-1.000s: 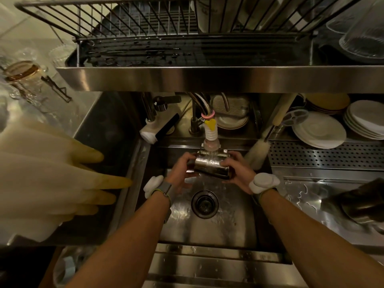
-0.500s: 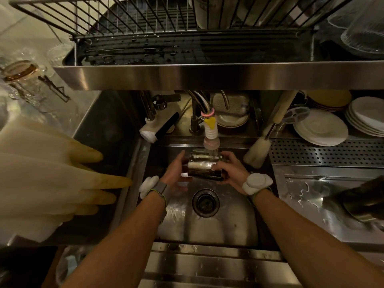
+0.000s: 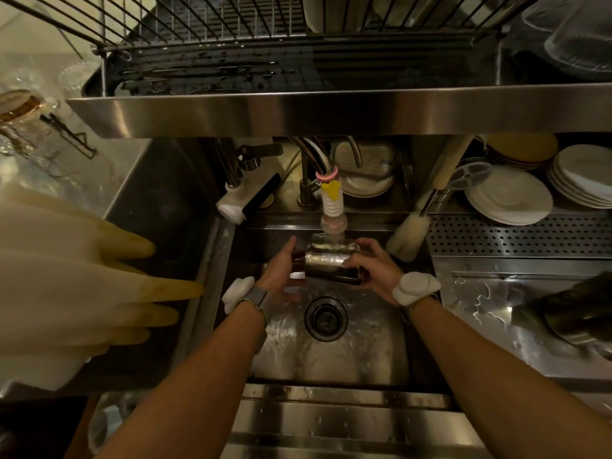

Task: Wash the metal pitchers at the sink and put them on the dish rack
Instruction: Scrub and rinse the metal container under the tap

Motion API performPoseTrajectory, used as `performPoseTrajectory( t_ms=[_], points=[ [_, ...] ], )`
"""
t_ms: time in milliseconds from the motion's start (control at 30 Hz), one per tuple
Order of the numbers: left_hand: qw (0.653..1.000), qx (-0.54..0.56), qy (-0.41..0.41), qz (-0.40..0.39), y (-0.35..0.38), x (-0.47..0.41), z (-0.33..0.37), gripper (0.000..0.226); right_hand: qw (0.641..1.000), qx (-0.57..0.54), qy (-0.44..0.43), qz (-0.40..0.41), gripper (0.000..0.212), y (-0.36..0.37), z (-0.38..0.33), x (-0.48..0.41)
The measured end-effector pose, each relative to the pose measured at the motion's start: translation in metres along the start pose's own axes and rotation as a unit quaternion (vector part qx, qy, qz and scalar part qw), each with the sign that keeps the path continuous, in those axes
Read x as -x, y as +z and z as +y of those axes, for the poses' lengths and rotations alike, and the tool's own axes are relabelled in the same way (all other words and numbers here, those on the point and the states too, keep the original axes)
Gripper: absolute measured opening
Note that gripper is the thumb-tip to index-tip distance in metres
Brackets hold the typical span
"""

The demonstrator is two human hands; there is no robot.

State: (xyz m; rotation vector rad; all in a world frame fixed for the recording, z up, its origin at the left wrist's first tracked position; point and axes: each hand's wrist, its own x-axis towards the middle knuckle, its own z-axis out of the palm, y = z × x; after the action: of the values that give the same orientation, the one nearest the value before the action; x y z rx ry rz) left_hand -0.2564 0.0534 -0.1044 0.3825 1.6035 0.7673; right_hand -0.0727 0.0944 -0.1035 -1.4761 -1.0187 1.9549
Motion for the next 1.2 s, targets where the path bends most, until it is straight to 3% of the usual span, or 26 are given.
performPoseTrajectory(
  t_ms=[100,267,433,567,733,867,1000,1100,1200],
  points=[
    [1.0,-0.006,-0.005,-0.008,-0.001,-0.001,-0.002,0.064,1.0,-0.014,-0.003,0.021,0.046,-0.01,0.001,-0.002],
    [1.0,0.003,-0.013,0.005,-0.001,0.003,-0.002,0.065,0.999,0.014,-0.007,-0.034,0.052,0.013,0.002,-0.004],
    [0.998,-0.02,-0.041,-0.054,-0.005,0.006,0.001,0.082,1.0,0.001,-0.021,-0.023,0.054,0.004,-0.005,-0.008],
    [0.993,0.017,-0.06,-0.097,-0.002,0.004,0.007,0.064,0.996,0.044,-0.041,-0.06,0.053,0.01,-0.009,-0.007],
    [0.998,0.036,-0.018,-0.055,0.006,0.003,0.007,0.037,0.991,-0.074,0.007,-0.107,0.047,0.003,-0.007,-0.001],
    [0.997,0.014,0.062,-0.033,0.001,0.002,0.004,0.068,0.986,-0.11,0.059,-0.111,0.043,-0.01,-0.003,-0.004],
    [0.992,-0.009,0.11,-0.066,0.006,0.01,0.002,0.089,0.993,-0.017,0.081,-0.081,0.046,0.001,-0.004,-0.008],
    [0.993,0.005,0.096,-0.061,0.009,0.012,0.002,0.086,0.998,0.003,0.045,-0.032,0.055,0.009,-0.003,-0.01],
    [0.999,0.026,0.036,-0.017,0.004,0.011,0.006,0.074,0.999,0.02,0.031,-0.033,0.059,0.006,-0.001,-0.007]
  ],
)
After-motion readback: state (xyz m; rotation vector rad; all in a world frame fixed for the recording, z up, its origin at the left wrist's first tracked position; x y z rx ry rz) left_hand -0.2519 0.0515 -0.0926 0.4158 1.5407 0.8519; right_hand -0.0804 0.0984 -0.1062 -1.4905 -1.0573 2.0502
